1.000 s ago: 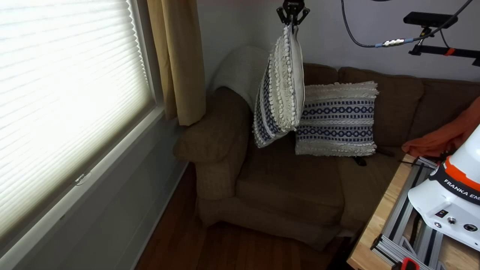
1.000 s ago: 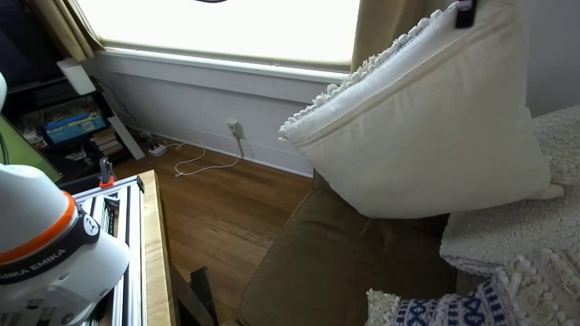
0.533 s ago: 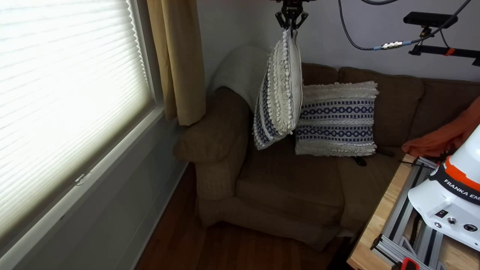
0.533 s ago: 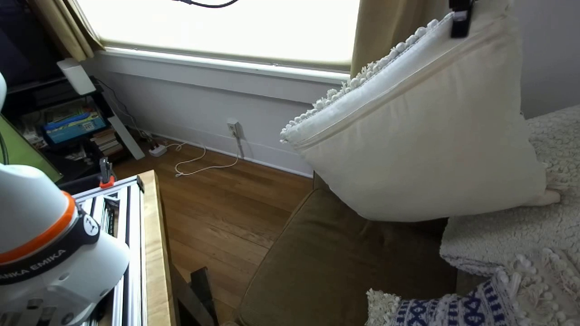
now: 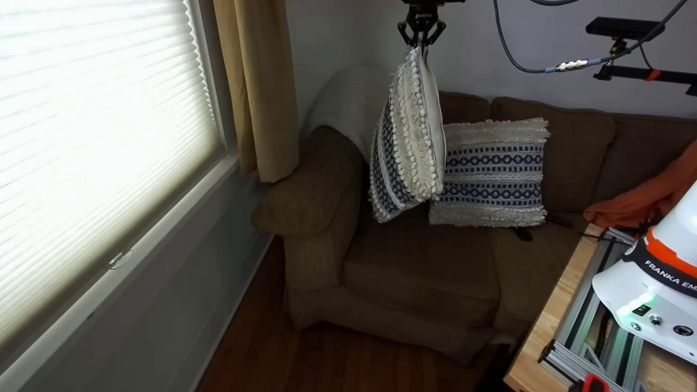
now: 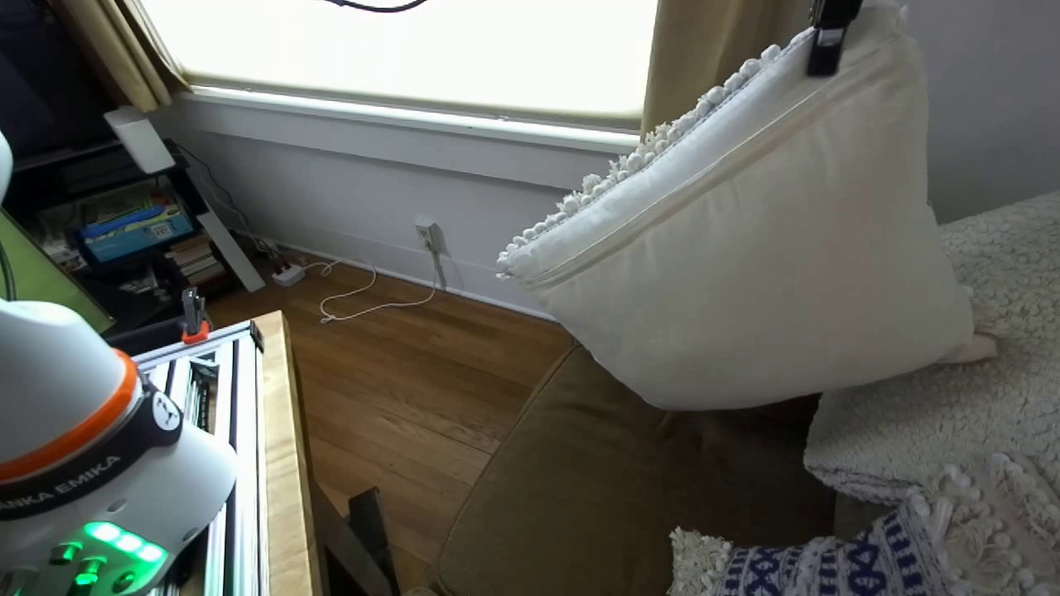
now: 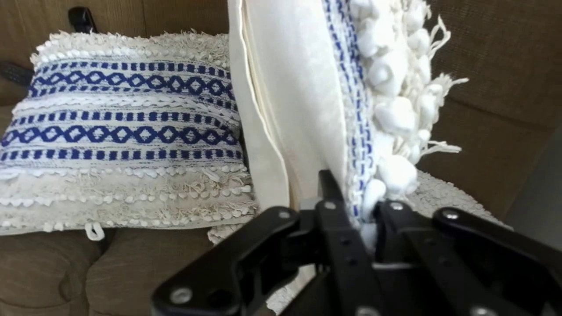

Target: Turn the pillow on the left around

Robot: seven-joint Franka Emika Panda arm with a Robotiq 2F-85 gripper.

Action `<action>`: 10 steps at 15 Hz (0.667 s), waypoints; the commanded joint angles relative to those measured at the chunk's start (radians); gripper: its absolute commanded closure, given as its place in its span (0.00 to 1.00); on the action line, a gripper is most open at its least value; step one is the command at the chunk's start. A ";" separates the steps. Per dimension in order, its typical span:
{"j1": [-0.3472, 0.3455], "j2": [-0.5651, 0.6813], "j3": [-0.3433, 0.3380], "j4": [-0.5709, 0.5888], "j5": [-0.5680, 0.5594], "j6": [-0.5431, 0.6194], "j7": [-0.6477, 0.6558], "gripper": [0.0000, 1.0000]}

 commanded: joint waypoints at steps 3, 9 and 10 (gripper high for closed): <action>-0.033 -0.115 0.014 -0.050 0.047 -0.056 -0.337 0.96; -0.017 -0.140 -0.001 -0.049 0.058 -0.135 -0.574 0.96; -0.019 -0.142 0.000 -0.049 0.058 -0.151 -0.613 0.96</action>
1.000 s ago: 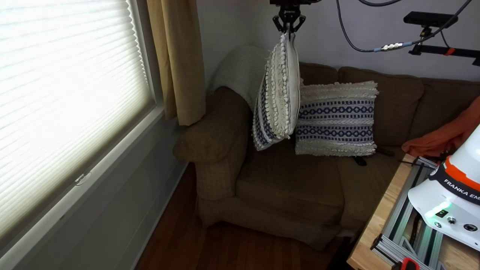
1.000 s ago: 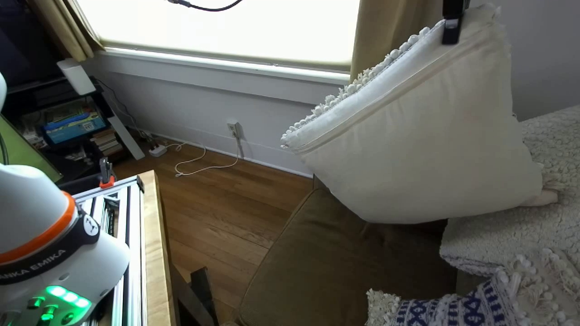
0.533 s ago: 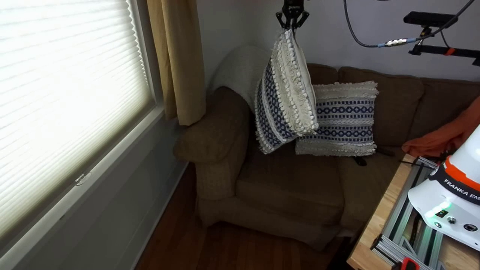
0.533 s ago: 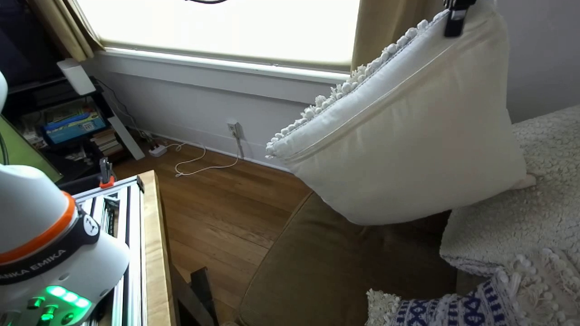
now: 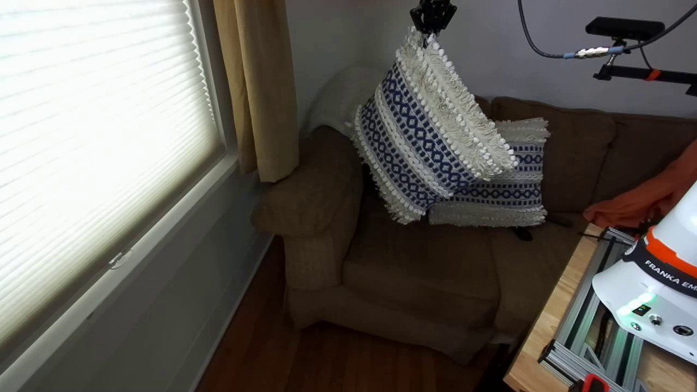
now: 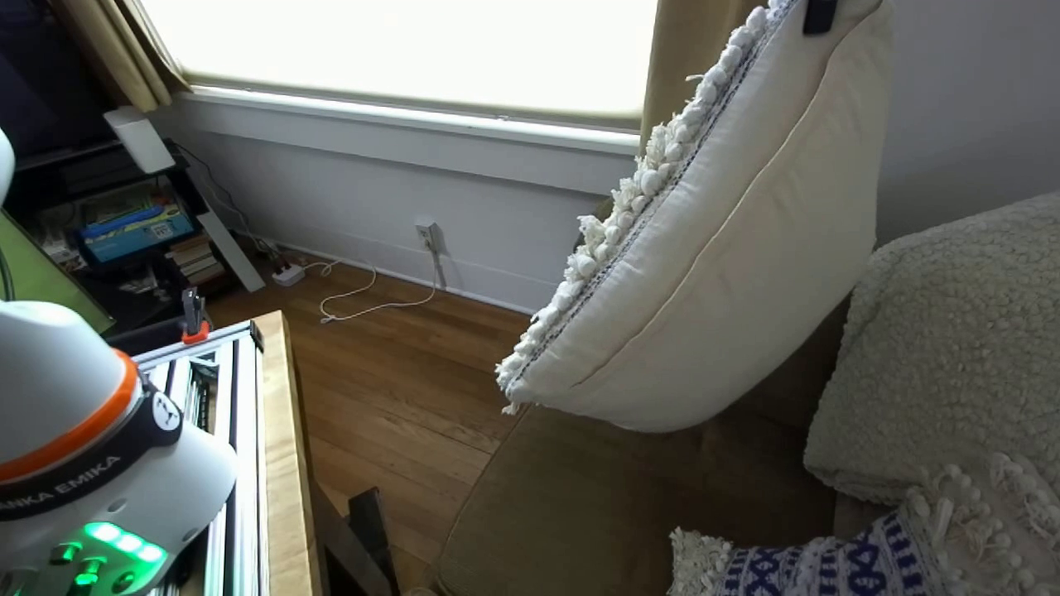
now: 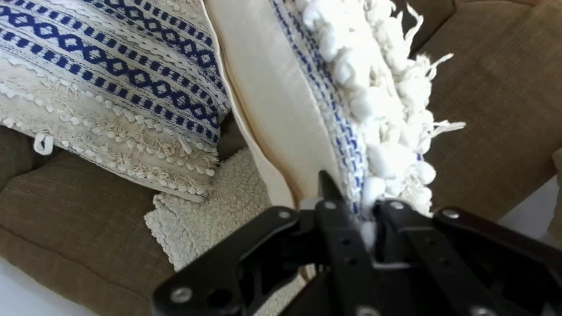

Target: Turn the pillow on the left around

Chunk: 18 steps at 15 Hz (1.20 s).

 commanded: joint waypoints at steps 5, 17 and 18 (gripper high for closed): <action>-0.008 -0.078 -0.006 -0.029 0.001 -0.128 -0.325 0.96; -0.046 -0.112 0.005 -0.057 -0.007 -0.115 -0.801 0.96; -0.049 -0.106 0.006 -0.054 -0.005 -0.110 -0.836 0.96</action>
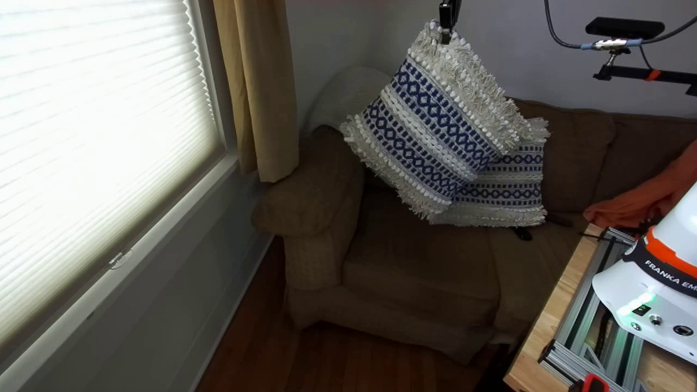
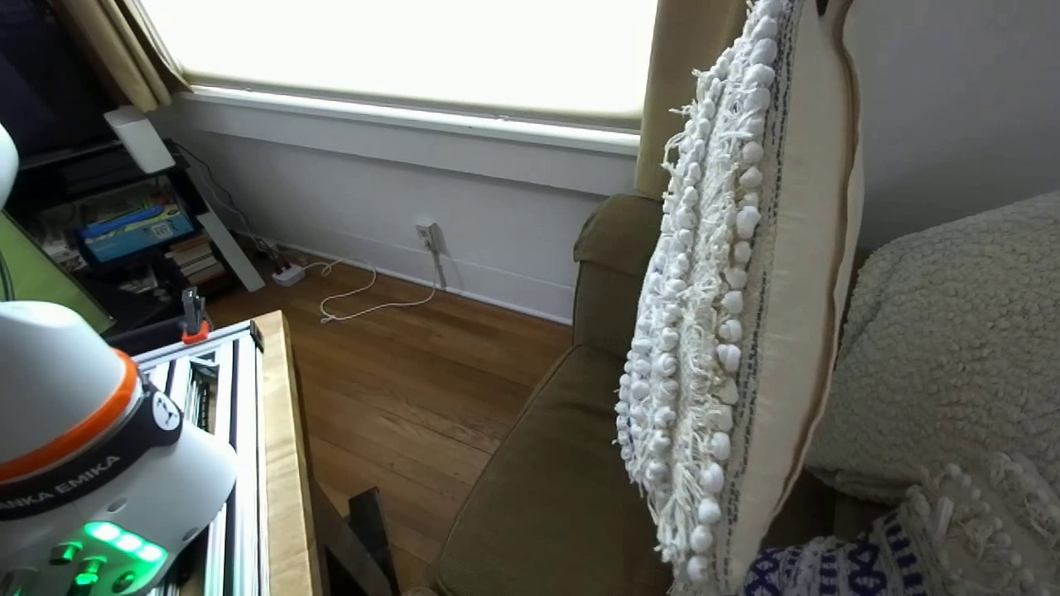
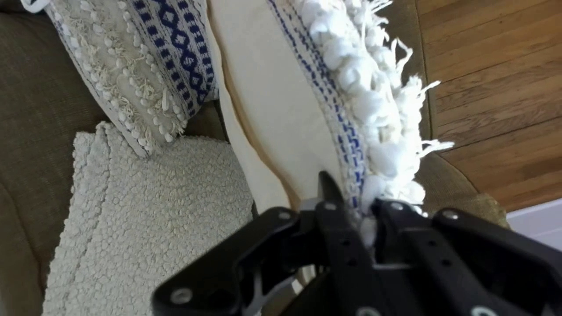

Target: Turn the pillow on the left around

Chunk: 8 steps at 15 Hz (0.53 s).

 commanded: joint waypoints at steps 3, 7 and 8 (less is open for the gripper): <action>-0.027 -0.027 0.016 -0.010 0.005 -0.021 -0.206 0.96; -0.023 0.022 0.023 0.014 0.022 -0.045 -0.264 0.96; -0.023 0.040 0.027 0.024 0.024 -0.056 -0.280 0.96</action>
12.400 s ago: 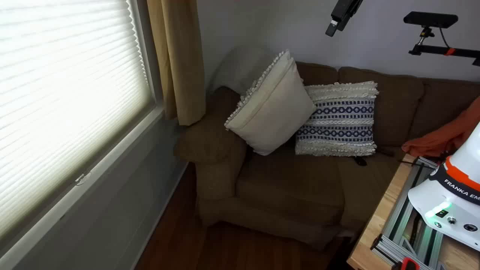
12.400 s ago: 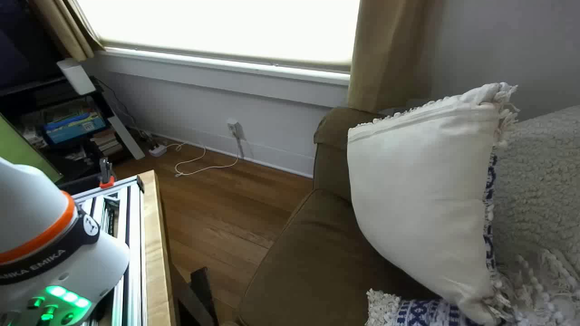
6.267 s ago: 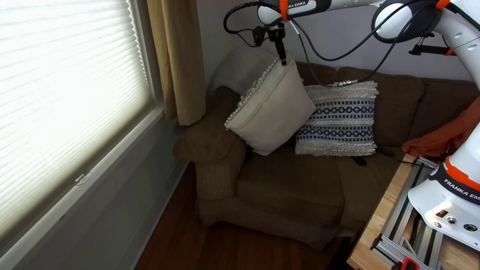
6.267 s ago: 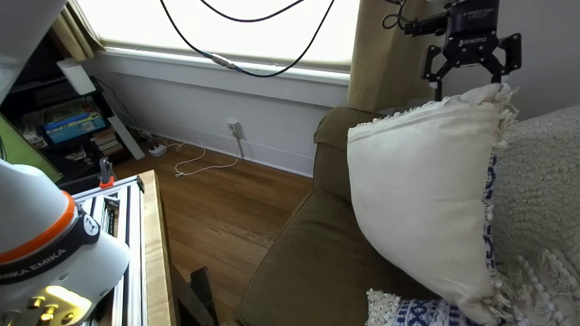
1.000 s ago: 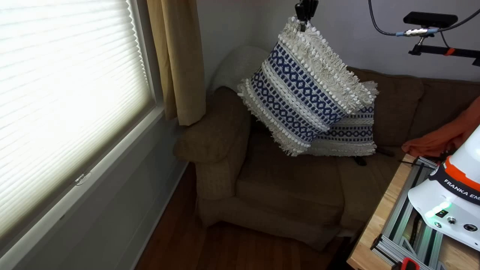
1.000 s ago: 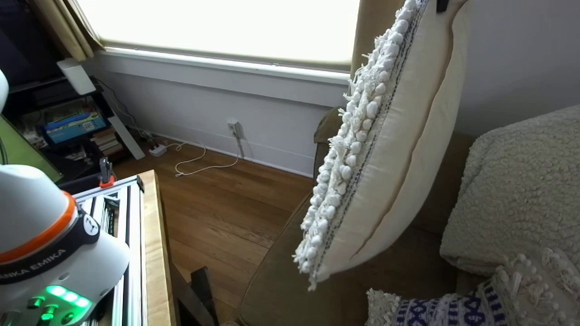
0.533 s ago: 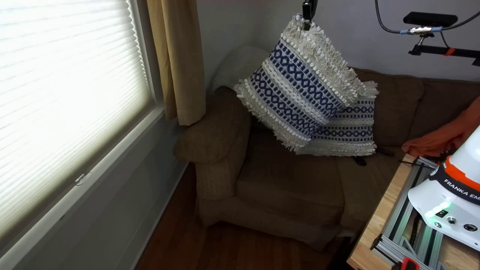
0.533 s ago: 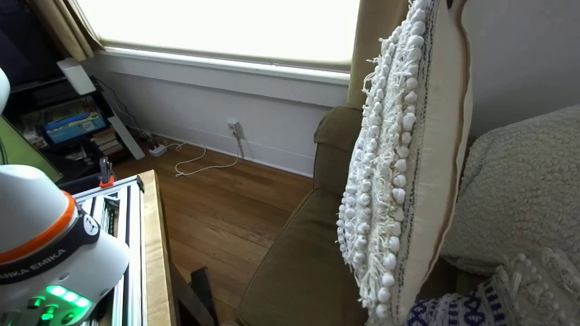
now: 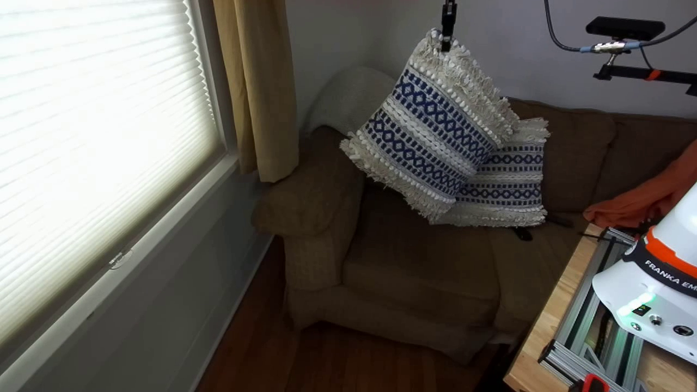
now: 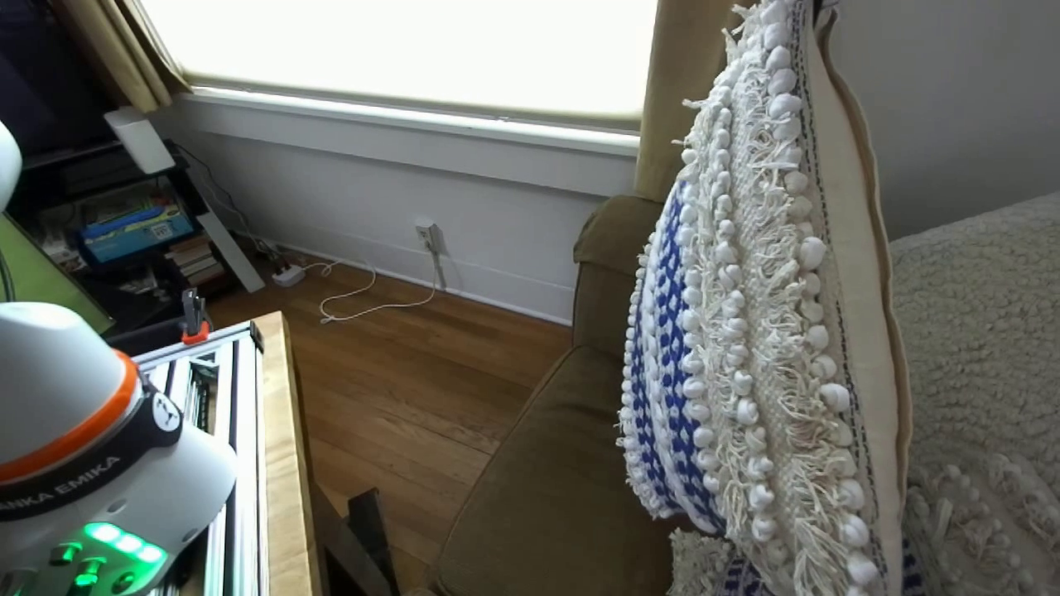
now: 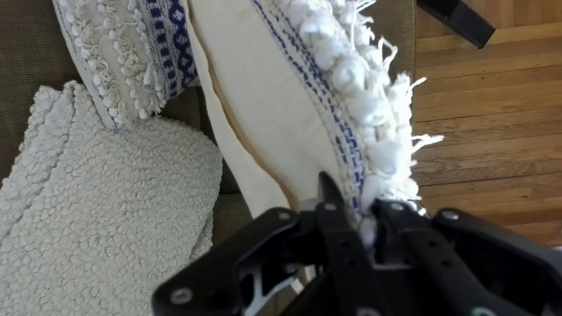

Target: Turn the pillow on the left around

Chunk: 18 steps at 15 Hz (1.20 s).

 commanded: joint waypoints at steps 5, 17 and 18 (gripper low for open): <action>-0.017 0.077 0.037 0.045 0.040 -0.069 -0.189 0.96; -0.003 0.304 0.030 0.242 0.040 -0.117 -0.163 0.96; 0.000 0.331 0.028 0.268 0.044 -0.116 -0.121 0.96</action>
